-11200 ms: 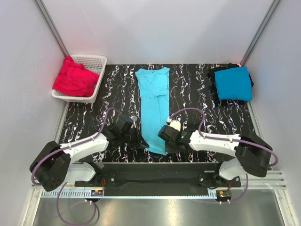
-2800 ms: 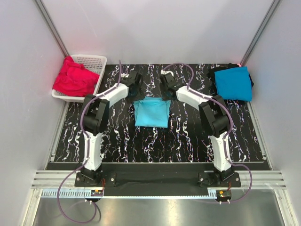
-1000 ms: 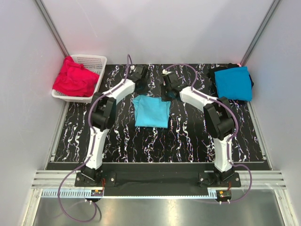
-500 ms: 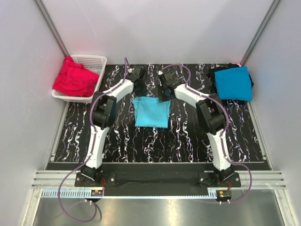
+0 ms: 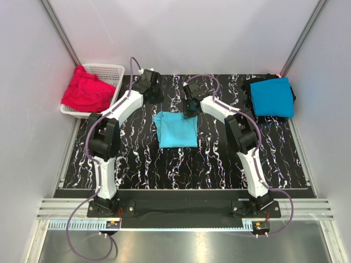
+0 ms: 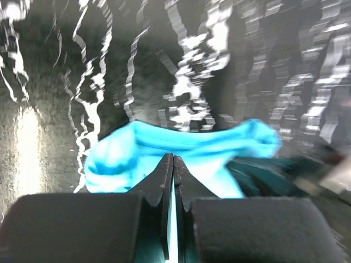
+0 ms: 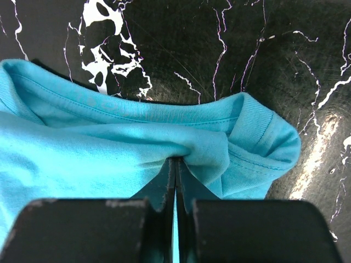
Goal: Fold and stack the t-shirts
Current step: Fold the tshirt
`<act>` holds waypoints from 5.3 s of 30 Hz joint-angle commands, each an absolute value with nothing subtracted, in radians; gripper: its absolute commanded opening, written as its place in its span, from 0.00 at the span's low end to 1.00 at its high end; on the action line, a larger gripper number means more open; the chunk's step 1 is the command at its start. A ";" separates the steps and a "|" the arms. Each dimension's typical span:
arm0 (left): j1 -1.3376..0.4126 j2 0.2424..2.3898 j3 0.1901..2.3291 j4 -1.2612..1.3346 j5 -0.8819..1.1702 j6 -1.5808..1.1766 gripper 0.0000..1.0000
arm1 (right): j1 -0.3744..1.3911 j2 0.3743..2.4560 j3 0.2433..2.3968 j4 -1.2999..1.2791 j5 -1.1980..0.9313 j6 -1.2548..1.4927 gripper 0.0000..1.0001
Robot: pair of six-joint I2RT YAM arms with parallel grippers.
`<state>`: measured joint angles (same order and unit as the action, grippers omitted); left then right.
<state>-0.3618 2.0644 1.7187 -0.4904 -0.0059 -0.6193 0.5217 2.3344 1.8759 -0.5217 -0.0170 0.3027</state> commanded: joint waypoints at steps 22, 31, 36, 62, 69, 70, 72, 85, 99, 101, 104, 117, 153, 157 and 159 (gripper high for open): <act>-0.422 2.111 1.663 -0.591 -0.104 -0.701 0.05 | 0.528 2.355 1.865 -0.609 0.008 0.302 0.00; -0.416 2.258 1.807 -0.758 -0.270 -0.752 0.01 | 0.525 2.353 1.867 -0.612 0.044 0.288 0.00; -0.394 2.299 1.813 -0.825 -0.302 -0.773 0.00 | 0.508 2.373 1.864 -0.647 0.090 0.354 0.01; -0.347 2.068 1.735 -0.675 -0.075 -0.606 0.04 | 0.477 2.211 1.836 -0.736 0.247 0.394 0.00; -0.377 1.906 1.666 -0.661 -0.123 -0.571 0.14 | 0.517 2.115 1.812 -0.729 0.288 0.344 0.16; -0.377 1.881 1.649 -0.663 -0.135 -0.592 0.32 | 0.531 2.102 1.806 -0.730 0.299 0.338 0.20; -0.379 1.811 1.580 -0.687 -0.182 -0.629 0.47 | 0.575 2.057 1.778 -0.729 0.318 0.315 0.26; -0.390 1.770 1.373 -0.684 -0.091 -0.716 0.49 | 0.661 1.930 1.629 -0.615 0.080 0.319 0.34; -0.396 1.841 1.390 -0.652 0.071 -0.742 0.44 | 0.670 2.088 1.700 -0.543 -0.109 0.382 0.25; -0.396 1.841 1.384 -0.650 0.071 -0.747 0.44 | 0.672 2.111 1.695 -0.532 -0.133 0.394 0.24; -0.394 1.856 1.358 -0.652 0.052 -0.747 0.43 | 0.676 2.125 1.669 -0.516 -0.137 0.406 0.22; -0.400 1.876 1.109 -0.649 0.003 -0.814 0.38 | 0.680 2.120 1.605 -0.535 -0.043 0.501 0.19; -0.399 1.710 1.069 -0.600 -0.084 -0.721 0.44 | 0.698 1.996 1.474 -0.554 0.216 0.574 0.24; -0.399 1.664 1.117 -0.623 -0.092 -0.710 0.46 | 0.696 2.005 1.560 -0.586 0.222 0.540 0.24; -0.399 1.643 1.143 -0.632 -0.097 -0.706 0.46 | 0.696 2.008 1.601 -0.598 0.222 0.534 0.24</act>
